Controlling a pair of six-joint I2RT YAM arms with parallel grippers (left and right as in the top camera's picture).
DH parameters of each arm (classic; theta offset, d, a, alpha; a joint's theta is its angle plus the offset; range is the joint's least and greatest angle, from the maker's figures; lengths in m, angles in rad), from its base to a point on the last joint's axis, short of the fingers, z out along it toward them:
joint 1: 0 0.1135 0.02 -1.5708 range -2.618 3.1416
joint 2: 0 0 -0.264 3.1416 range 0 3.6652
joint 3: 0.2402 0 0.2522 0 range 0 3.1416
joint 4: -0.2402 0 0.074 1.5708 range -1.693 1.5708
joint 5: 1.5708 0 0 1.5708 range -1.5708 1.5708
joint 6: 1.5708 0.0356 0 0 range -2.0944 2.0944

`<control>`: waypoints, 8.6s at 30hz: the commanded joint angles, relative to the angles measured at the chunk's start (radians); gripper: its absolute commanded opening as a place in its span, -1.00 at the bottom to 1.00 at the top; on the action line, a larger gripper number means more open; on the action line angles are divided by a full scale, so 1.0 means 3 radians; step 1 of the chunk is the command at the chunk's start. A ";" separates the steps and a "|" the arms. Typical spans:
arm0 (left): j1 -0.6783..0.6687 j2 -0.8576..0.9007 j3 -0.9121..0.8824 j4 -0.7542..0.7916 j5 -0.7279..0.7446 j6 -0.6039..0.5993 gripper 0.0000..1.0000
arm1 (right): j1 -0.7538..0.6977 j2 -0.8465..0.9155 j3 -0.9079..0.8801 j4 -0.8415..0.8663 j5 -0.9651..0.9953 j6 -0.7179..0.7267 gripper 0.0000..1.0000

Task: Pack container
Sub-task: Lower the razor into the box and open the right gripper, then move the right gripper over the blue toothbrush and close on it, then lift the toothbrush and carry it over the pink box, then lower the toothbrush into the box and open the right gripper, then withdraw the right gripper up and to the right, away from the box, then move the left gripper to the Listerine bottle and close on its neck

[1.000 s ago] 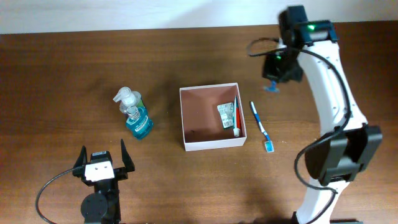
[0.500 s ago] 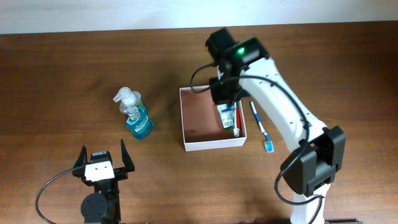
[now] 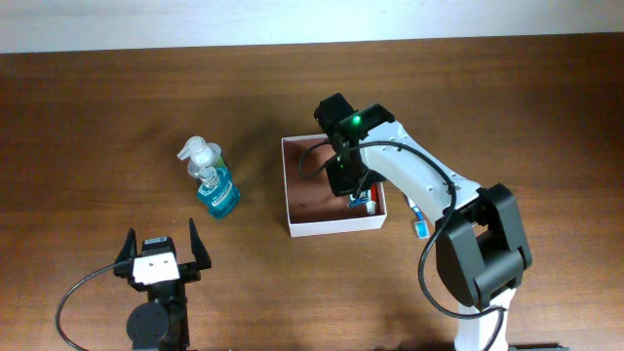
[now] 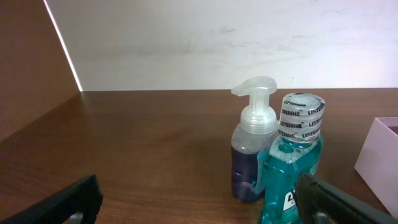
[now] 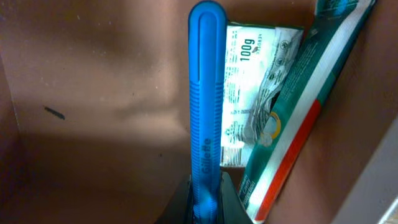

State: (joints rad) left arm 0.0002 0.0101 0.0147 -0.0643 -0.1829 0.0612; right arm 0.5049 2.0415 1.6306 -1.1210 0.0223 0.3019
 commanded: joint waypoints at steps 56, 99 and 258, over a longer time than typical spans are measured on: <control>-0.0017 -0.0017 -0.0019 0.0001 0.0013 0.0052 0.99 | -0.1105 -0.0126 -0.0916 0.0384 -0.0350 -0.1020 -0.10; -0.0017 -0.0017 -0.0019 0.0001 0.0013 0.0052 0.99 | -0.1591 -0.0127 -0.0086 -0.0187 -0.0262 -0.0954 -0.92; -0.0017 0.1197 0.2243 -0.1279 0.0910 -0.0662 0.99 | -0.2909 0.0086 0.1308 -0.0312 0.0565 -0.0281 0.97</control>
State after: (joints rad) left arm 0.0002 0.1921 0.4740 -0.3450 0.0719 -0.1173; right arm -0.3695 2.0705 2.0178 -1.2160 0.1757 0.2237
